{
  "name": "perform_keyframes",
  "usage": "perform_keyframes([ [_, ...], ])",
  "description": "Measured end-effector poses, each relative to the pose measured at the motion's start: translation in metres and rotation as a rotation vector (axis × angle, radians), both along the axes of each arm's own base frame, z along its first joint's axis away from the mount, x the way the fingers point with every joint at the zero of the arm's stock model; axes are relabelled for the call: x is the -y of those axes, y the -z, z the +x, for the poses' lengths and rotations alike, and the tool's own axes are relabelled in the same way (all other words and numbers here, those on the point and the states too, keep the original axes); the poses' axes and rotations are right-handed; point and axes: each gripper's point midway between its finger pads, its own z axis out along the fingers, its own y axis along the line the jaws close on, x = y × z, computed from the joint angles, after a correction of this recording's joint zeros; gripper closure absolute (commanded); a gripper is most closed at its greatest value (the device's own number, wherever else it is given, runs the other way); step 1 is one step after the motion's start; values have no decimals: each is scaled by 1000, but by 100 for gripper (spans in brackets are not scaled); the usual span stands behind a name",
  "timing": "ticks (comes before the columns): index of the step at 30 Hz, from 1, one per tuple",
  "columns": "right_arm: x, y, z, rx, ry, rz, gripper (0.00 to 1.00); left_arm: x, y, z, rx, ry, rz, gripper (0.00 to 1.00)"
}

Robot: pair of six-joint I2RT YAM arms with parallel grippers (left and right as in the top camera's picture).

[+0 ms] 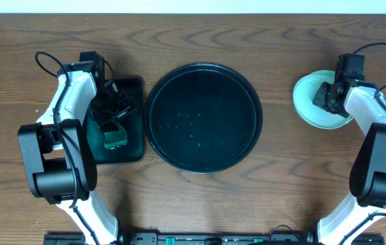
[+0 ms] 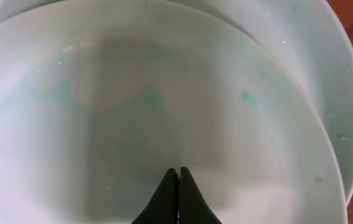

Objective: Clean dirty plates on tray and stack at the side

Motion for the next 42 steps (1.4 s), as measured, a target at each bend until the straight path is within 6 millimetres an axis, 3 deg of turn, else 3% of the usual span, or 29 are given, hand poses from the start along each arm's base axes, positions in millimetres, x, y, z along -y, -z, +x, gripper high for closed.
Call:
perform_keyframes([
  [10, 22, 8, 20, 47, 109, -92, 96, 0, 0, 0, 0, 0, 0, 20],
  [17, 50, 14, -10, -57, 227, -225, 93, 0, 0, 0, 0, 0, 0, 20],
  [22, 59, 14, -16, -69, 258, -236, 91, 0, 0, 0, 0, 0, 0, 20],
  [31, 63, 13, -17, -68, 275, -234, 81, 0, 0, 0, 0, 0, 0, 20],
  [35, 62, 11, -18, -65, 275, -212, 69, 0, 0, 0, 0, 0, 0, 20],
  [40, 44, 0, -10, -24, 221, -135, 60, 0, 0, 0, 0, 0, 0, 20],
  [42, 32, -19, 0, 31, 171, -122, 63, 0, 0, 0, 0, 0, 0, 20],
])
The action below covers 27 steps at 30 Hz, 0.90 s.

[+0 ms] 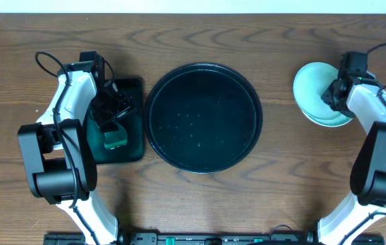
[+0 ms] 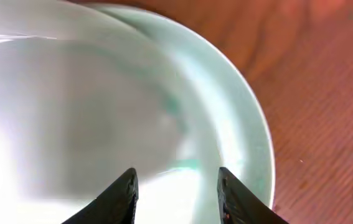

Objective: Clean dirty plates on tray and stack at the side

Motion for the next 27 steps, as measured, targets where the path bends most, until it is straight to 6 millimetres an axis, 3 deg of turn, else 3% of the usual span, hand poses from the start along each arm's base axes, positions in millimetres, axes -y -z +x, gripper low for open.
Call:
perform_keyframes([
  [2, -8, -16, 7, 40, -40, -3, 70, 0, 0, 0, 0, 0, 0, 20],
  [4, -22, -36, 18, 103, -106, 1, 87, 0, 0, 0, 0, 0, 0, 20],
  [6, -33, -42, 23, 120, -156, 13, 99, 0, 0, 0, 0, 0, 0, 20],
  [15, -46, -8, 18, 43, -187, 86, 99, 0, 0, 0, 0, 0, 0, 20],
  [27, -14, -1, -24, -134, -68, -57, 99, 0, 0, 0, 0, 0, 0, 20],
])
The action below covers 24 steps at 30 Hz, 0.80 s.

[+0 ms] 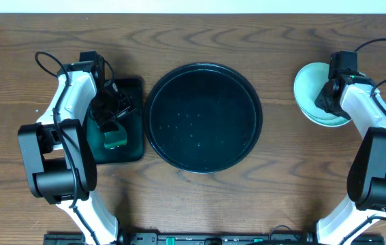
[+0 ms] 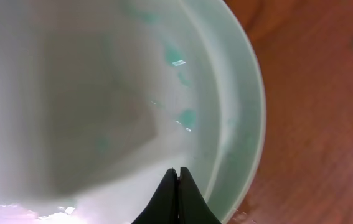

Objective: Clean dirty plates on tray and stack at the side

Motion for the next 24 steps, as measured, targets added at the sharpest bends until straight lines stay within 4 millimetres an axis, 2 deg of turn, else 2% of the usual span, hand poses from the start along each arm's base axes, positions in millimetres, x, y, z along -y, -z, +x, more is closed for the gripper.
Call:
perform_keyframes([
  [9, 15, -1, -7, -15, 37, -25, 99, 0, 0, 0, 0, 0, 0, 20],
  [18, -6, 2, 14, 53, -55, 96, 99, 0, 0, 0, 0, 0, 0, 20],
  [24, -12, 17, 12, 25, -75, 151, 99, 0, 0, 0, 0, 0, 0, 20],
])
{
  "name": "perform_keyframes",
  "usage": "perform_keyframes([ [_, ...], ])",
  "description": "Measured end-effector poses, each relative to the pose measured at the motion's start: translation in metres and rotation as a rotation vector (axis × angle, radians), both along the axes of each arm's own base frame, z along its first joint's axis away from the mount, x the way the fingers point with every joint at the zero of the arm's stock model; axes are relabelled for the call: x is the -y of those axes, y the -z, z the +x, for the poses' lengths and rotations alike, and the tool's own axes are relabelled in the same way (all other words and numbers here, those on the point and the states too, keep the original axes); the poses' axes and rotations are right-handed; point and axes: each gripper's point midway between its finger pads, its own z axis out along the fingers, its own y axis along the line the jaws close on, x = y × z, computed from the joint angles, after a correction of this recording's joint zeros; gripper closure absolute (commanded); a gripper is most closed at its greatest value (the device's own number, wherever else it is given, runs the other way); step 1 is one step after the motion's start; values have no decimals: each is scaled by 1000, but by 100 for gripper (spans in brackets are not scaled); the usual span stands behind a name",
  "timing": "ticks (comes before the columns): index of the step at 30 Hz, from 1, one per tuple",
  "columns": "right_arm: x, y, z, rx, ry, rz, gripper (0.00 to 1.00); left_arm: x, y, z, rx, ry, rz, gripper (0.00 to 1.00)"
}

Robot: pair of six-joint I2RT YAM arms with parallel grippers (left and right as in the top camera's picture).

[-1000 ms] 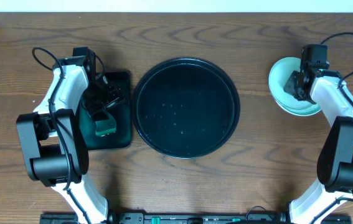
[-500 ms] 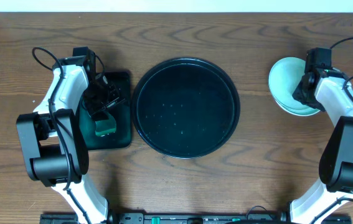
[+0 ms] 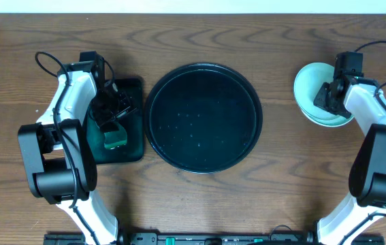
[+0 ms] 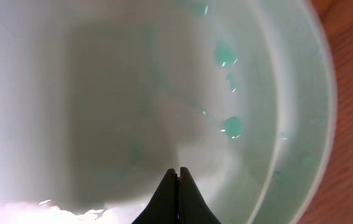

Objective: Clean dirty plates on tray and stack at the side

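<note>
Two pale green plates (image 3: 308, 95) lie stacked on the wood at the right of the table. In the right wrist view the upper plate (image 4: 120, 93) fills the picture, with teal droplets on it, and the rim of the lower plate (image 4: 316, 118) shows on the right. My right gripper (image 3: 323, 97) (image 4: 178, 169) hangs shut just over the upper plate, nothing between its fingers. The round dark tray (image 3: 203, 117) in the middle holds no plates. My left gripper (image 3: 113, 113) is down over a green sponge (image 3: 116, 139); its jaws are not discernible.
The sponge lies on a black square mat (image 3: 133, 146) left of the tray. Bare wooden table (image 3: 199, 204) runs along the front. Both arm bases stand at the front corners.
My right gripper, still shut, has shifted a little over the stacked plates; the wrist view looks more toward the plate's middle. The left arm has not moved.
My right gripper was shut low over the upper plate, which lay offset on the lower one. Then it stood open at the stack's right side. After that it was shut again over the plates, as now. The left arm stayed over the sponge throughout.
</note>
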Motion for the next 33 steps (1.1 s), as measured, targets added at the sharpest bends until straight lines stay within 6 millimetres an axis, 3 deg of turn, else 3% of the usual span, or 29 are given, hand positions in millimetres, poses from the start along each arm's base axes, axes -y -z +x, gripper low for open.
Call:
perform_keyframes([
  [5, 8, 13, -7, -38, 24, 20, 99, 0, 0, 0, 0, 0, 0, 20],
  [16, 11, 16, -16, -69, 35, 29, 99, 0, 0, 0, 0, 0, 0, 20],
  [28, 6, 14, -40, -160, 38, 44, 98, 0, 0, 0, 0, 0, 0, 20],
  [31, 6, 1, -39, -134, 38, 41, 78, 0, 0, 0, 0, 0, 0, 19],
  [33, 7, -9, -36, -105, 36, 37, 72, 0, 0, 0, 0, 0, 0, 20],
])
